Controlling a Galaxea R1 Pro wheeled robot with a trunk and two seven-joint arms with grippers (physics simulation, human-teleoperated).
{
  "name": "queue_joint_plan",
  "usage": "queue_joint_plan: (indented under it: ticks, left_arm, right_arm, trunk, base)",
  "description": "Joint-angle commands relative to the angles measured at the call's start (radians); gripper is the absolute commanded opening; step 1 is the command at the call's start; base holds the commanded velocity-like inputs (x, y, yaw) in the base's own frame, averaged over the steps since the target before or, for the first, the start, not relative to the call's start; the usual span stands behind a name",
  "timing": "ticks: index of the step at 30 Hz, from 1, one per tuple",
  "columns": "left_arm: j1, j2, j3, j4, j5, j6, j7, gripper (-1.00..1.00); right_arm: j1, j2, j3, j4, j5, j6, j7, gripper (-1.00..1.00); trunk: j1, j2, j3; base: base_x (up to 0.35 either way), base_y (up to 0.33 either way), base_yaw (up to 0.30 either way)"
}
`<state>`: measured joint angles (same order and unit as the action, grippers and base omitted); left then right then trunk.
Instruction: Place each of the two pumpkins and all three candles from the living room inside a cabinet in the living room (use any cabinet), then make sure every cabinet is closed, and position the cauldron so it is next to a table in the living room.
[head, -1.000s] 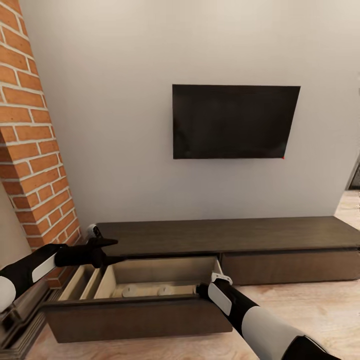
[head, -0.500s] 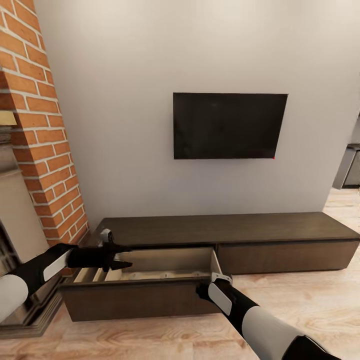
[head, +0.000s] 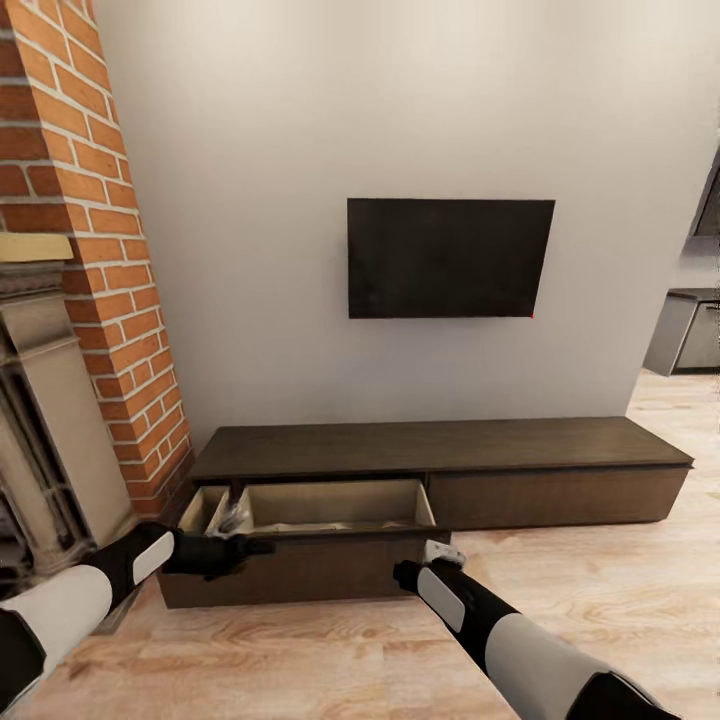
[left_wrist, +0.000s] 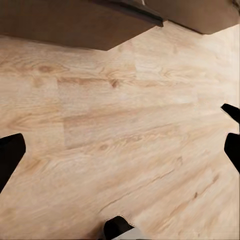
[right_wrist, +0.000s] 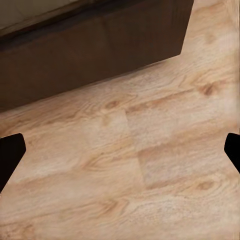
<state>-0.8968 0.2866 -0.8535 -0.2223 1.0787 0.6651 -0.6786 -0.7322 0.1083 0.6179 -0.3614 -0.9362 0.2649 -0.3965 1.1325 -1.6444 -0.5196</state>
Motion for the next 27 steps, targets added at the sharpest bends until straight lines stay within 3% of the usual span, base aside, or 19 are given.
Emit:
queue_joint_plan:
  ticks: [1,2,5,8,11,14,16,21,27]
  left_arm:
    - [0.002,-0.018,-0.003,0.032,0.008,-0.045,0.029,1.00]
    - [0.012,-0.042,-0.003,0.072,0.010,-0.113,0.074,1.00]
    - [0.043,-0.097,-0.001,0.113,0.011,-0.229,0.195,1.00]
    - [0.093,-0.131,0.000,0.122,0.028,-0.360,0.302,1.00]
    - [0.125,-0.160,0.001,0.126,0.044,-0.463,0.351,1.00]
    - [0.152,-0.174,0.001,0.127,0.053,-0.515,0.390,1.00]
    - [0.179,-0.184,0.001,0.127,0.059,-0.590,0.404,1.00]
    - [0.223,-0.182,0.001,0.127,0.061,-0.733,0.426,1.00]
    - [0.242,-0.188,0.000,0.124,0.060,-0.785,0.438,1.00]
  right_arm:
    - [0.000,-0.001,0.008,-0.001,-0.006,-0.008,-0.007,1.00]
    - [0.000,-0.001,0.008,-0.002,-0.005,-0.023,-0.007,1.00]
    - [0.002,0.002,0.009,-0.001,-0.004,-0.075,-0.007,1.00]
    - [0.013,0.001,0.039,0.000,-0.004,-0.129,-0.007,1.00]
    - [0.019,0.000,0.081,0.006,-0.006,-0.169,-0.007,1.00]
    - [0.033,0.001,0.098,0.008,-0.005,-0.190,-0.007,1.00]
    - [0.046,0.003,0.102,0.006,-0.005,-0.204,-0.007,1.00]
    - [0.071,0.006,0.112,0.007,-0.005,-0.248,-0.007,1.00]
    - [0.079,0.008,0.168,0.010,-0.006,-0.287,-0.006,1.00]
  trunk:
    - [-0.005,0.007,0.002]
    - [-0.009,0.014,0.005]
    - [-0.020,0.035,0.015]
    - [-0.032,0.056,0.024]
    - [-0.039,0.070,0.030]
    - [-0.039,0.070,0.030]
    - [-0.039,0.070,0.030]
    - [-0.039,0.070,0.030]
    - [-0.035,0.063,0.027]
  base:
    - [-0.346,0.000,0.000]
    - [-0.346,0.000,0.000]
    - [-0.341,0.000,0.000]
    - [-0.189,0.000,0.000]
    - [-0.051,0.000,0.000]
    - [-0.013,0.000,0.000]
    - [-0.004,0.000,0.000]
    - [-0.001,0.000,0.000]
    - [0.000,0.000,0.000]
